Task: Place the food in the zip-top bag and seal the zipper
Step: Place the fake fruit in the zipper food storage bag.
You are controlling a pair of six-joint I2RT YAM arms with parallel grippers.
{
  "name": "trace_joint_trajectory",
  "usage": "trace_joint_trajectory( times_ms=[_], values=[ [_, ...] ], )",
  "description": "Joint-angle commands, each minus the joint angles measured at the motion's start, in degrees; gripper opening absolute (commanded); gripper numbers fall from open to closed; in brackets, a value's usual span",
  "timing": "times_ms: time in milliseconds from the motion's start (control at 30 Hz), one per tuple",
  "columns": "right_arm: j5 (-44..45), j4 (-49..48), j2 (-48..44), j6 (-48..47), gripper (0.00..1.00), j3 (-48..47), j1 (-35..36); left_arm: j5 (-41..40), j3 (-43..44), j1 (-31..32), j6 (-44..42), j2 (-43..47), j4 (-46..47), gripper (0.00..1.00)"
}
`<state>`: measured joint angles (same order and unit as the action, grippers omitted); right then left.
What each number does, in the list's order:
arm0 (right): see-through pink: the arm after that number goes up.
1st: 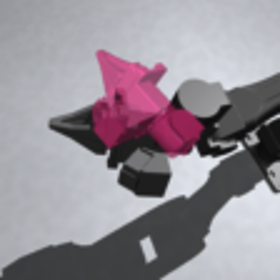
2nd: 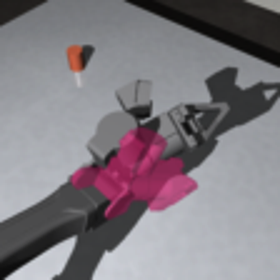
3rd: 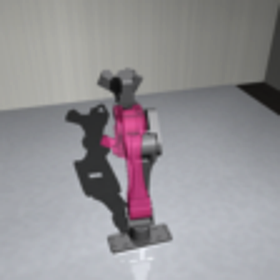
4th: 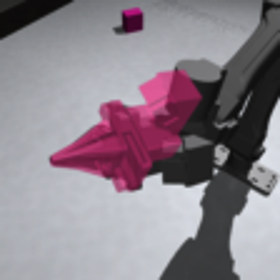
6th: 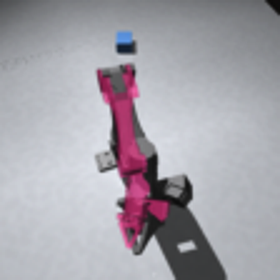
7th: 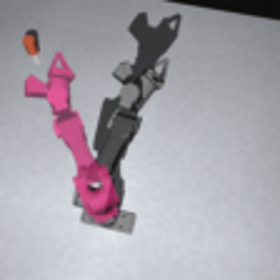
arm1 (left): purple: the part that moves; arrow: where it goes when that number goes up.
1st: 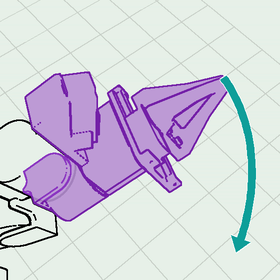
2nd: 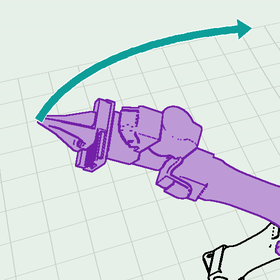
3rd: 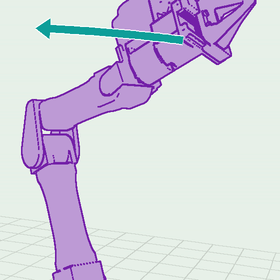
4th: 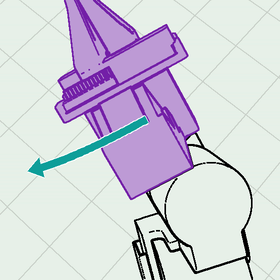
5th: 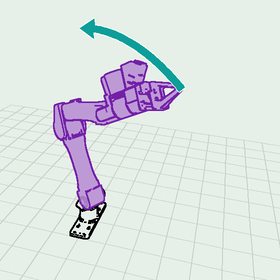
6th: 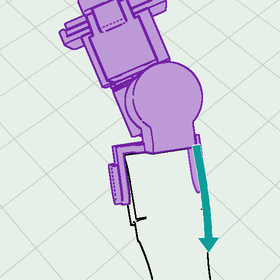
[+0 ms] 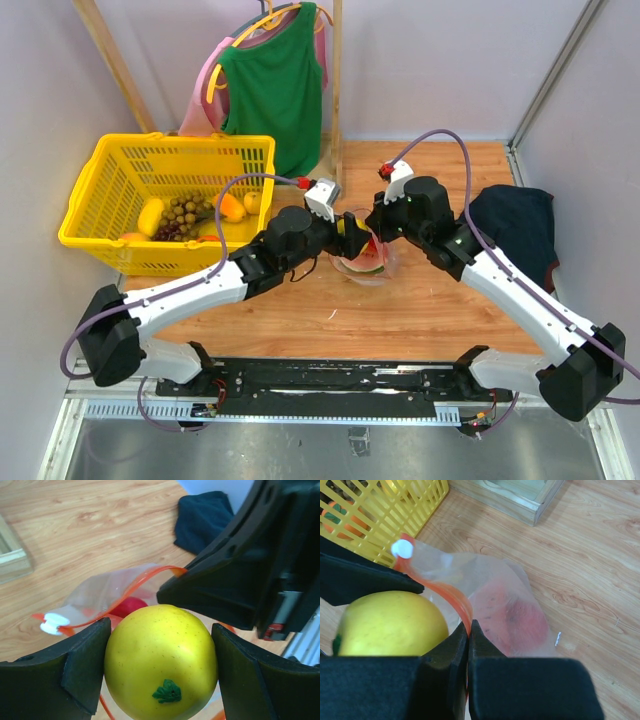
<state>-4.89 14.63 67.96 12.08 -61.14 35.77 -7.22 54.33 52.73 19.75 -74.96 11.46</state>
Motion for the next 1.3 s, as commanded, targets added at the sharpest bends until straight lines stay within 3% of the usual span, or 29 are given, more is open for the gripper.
trace_joint_trajectory(
  times_ms=[0, 300, 700, 900, 1267],
  values=[
    [-1.12, -1.75, -1.44, 0.75, 0.01, -0.30, 0.70, -5.81, 0.26, 0.80, -2.56, -1.85, 0.86, 0.51],
    [-1.93, -1.89, -1.12, 0.95, 0.01, -0.19, 0.71, -9.84, 1.41, 0.92, -3.68, -3.55, -0.81, 0.77],
    [-2.39, -2.25, -1.05, 1.27, 0.01, -0.03, 0.71, -8.91, 2.29, 0.97, -2.82, -2.29, -2.37, 0.97],
    [-2.43, -2.34, -1.07, 1.37, 0.01, -0.03, 0.69, -8.78, 4.47, 0.97, -0.12, 0.12, -7.52, 0.98],
    [-2.65, -2.67, -1.23, 1.57, 0.01, 0.24, 0.71, -12.98, 7.84, 0.97, 11.48, 5.45, -26.58, 0.93]
  ],
)
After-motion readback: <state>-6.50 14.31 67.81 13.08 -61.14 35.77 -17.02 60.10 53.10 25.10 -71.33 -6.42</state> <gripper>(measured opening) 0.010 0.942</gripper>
